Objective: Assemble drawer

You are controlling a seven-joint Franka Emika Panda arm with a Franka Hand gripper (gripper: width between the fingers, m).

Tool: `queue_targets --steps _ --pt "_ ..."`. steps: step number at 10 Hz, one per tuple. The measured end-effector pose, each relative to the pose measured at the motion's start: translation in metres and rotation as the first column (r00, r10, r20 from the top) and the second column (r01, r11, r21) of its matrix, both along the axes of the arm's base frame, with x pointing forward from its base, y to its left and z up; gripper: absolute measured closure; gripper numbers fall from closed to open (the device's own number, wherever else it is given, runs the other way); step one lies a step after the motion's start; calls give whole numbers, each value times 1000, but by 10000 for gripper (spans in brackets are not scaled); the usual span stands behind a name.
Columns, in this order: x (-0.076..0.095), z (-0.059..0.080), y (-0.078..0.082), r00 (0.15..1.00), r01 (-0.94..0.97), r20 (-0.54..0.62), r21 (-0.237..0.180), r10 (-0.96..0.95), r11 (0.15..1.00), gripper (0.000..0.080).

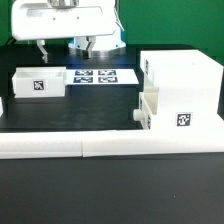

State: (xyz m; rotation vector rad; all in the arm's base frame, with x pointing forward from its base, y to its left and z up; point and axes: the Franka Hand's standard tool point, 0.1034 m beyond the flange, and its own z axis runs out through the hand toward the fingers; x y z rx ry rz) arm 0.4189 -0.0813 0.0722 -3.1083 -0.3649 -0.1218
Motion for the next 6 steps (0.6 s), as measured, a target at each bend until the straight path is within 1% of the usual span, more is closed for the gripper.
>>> queue_targets --steps 1,2,4,6 --pt "-9 -4 0 998 44 -42 8 -43 999 151" --pt "-17 -9 -3 997 58 -61 11 -57 998 151" --pt "-40 -32 -9 991 87 -106 16 -85 996 151" --pt "-56 -53 -9 989 106 -105 15 -104 994 151"
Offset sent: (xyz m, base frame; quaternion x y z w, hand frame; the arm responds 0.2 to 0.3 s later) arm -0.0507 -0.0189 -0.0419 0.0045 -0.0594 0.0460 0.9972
